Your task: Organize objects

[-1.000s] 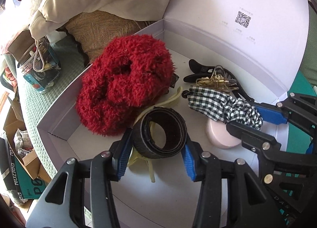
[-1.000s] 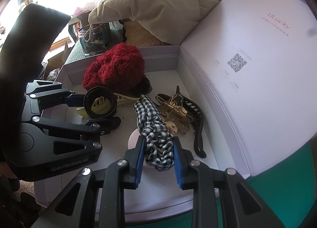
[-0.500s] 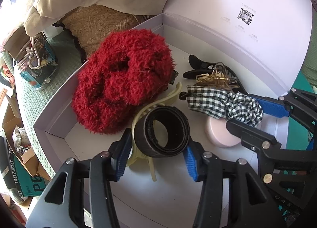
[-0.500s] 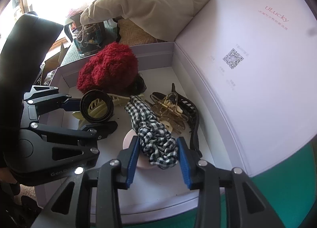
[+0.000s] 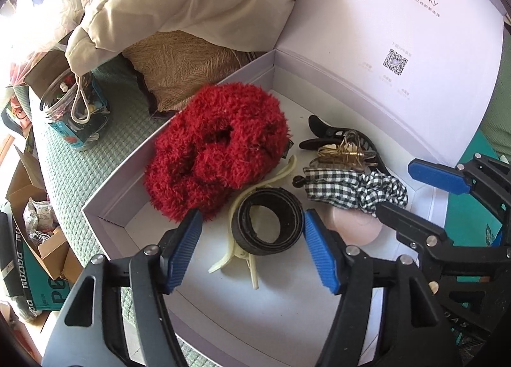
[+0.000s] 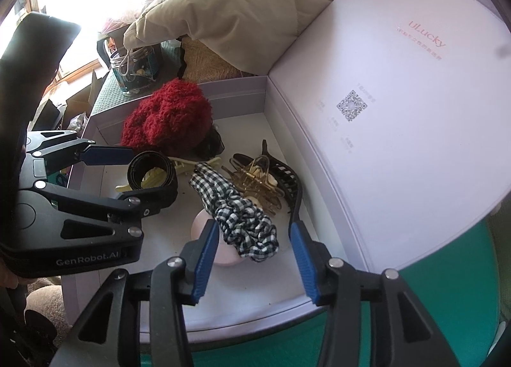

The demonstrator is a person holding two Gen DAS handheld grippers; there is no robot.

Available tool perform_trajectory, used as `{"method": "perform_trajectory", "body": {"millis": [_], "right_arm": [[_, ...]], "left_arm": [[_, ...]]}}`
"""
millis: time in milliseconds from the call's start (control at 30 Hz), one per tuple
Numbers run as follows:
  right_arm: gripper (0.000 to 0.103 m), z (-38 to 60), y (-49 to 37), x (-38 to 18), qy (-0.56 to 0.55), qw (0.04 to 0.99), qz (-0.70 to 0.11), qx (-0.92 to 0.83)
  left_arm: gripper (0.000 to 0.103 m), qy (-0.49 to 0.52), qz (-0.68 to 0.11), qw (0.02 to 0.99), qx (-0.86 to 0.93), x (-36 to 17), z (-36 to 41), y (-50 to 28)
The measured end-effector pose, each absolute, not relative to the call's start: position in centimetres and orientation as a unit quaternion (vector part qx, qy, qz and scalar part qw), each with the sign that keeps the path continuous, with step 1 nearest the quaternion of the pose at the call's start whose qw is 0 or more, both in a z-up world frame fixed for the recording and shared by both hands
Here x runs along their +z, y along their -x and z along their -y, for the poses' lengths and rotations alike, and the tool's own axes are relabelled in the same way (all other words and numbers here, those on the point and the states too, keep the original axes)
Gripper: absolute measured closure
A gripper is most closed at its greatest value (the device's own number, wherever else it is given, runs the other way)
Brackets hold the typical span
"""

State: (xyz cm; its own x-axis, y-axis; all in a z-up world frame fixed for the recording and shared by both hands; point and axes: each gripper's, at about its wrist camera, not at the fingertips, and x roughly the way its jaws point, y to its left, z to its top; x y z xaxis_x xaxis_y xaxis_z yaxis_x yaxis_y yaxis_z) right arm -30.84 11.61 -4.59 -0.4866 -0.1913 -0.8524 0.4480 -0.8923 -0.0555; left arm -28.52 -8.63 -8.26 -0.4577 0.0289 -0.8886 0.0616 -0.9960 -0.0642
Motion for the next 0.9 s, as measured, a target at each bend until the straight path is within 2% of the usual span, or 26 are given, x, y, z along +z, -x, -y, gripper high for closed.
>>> {"method": "perform_trajectory", "body": {"millis": [167,333,433,567,700,900], "right_arm": [[0.056,-11.1,30.7,-3.3,-0.463,0.178,-0.145,-0.856],[0.055,-12.1,29.5,-0.4,-0.443,0.173,-0.148,-0.867],[0.050,-12.2,28.6,1.2,-0.429,0.169,-0.153,-0.874],[0.050,-12.5,27.2,3.6,-0.407,0.168,-0.151,-0.885],[0.043,-12.5,25.6,5.8,-0.382,0.164,-0.150,-0.897],[0.040,-12.9,22.9,8.8,-0.353,0.155,-0.149,-0.911]], "left_arm": [[0.039,-0.508,-0.041,0.028,-0.860,-6.0,8.3,28.3],[0.033,-0.490,-0.049,0.039,-0.869,-4.4,10.6,29.0],[0.033,-0.477,-0.047,0.044,-0.876,-2.4,10.8,27.8],[0.028,-0.458,-0.044,0.046,-0.887,0.3,10.7,26.2],[0.026,-0.438,-0.031,0.051,-0.897,2.9,9.7,23.9],[0.024,-0.415,-0.024,0.060,-0.908,6.6,8.6,20.3]]}}
